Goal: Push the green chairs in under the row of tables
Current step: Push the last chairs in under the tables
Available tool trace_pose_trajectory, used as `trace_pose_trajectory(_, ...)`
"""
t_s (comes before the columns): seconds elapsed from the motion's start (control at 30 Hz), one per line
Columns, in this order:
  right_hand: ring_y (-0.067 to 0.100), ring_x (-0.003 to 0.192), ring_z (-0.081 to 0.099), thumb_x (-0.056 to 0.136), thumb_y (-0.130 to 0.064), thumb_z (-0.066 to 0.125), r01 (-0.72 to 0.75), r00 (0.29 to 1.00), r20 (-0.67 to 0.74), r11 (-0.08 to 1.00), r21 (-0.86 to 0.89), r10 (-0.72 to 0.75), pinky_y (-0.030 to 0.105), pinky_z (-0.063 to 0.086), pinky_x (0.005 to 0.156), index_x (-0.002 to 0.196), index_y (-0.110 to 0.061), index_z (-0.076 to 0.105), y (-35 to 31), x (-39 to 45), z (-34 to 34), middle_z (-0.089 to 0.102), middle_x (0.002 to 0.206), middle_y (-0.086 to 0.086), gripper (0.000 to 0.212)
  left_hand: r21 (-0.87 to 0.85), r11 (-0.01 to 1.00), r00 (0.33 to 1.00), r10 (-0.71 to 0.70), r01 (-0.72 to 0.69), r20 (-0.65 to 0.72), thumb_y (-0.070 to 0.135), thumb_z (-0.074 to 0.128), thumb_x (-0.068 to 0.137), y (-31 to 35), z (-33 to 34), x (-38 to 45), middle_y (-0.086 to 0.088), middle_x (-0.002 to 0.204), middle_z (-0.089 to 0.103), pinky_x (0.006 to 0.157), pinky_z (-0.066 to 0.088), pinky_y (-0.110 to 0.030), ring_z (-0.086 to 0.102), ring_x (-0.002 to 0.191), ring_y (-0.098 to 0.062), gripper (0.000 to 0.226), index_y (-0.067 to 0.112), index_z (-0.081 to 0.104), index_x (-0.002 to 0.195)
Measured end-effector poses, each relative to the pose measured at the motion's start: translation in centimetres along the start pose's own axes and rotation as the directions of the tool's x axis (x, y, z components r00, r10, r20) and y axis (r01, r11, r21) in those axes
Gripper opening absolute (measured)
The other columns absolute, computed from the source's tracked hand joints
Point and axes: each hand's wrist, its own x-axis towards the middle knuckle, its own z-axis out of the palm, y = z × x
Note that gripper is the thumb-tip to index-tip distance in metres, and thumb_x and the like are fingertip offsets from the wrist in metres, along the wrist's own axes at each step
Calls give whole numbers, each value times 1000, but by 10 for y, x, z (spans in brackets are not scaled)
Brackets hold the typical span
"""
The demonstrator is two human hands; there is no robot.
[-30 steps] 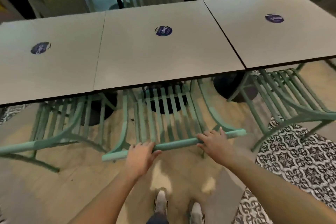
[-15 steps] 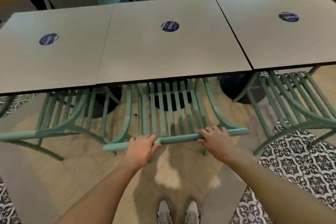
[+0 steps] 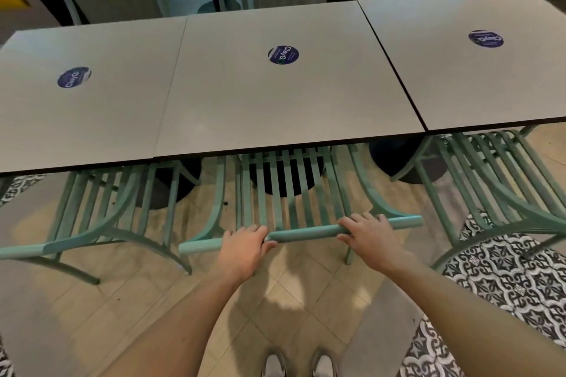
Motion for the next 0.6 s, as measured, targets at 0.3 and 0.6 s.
trace_pose_trajectory(0.3,16,120,47,98,-48,32,-18,1000,16,999,34,17,53,24,111,129,-33,46,14,14,-10,55,123,-11,37,-27,1000,1000,4,-4,8,59,36,94,11,-6,22,11,101,58,91,41,-44,56,96,-14,35,33,53,111)
trace_pose_trajectory(0.6,15,123,46,90,-58,42,-81,975,-189,980,181,116,50,15,116,123,-30,54,26,11,5,56,122,-9,45,-85,990,981,-127,116,-144,65,30,90,15,-2,12,11,110,57,115,21,-49,51,113,-14,49,32,59,113)
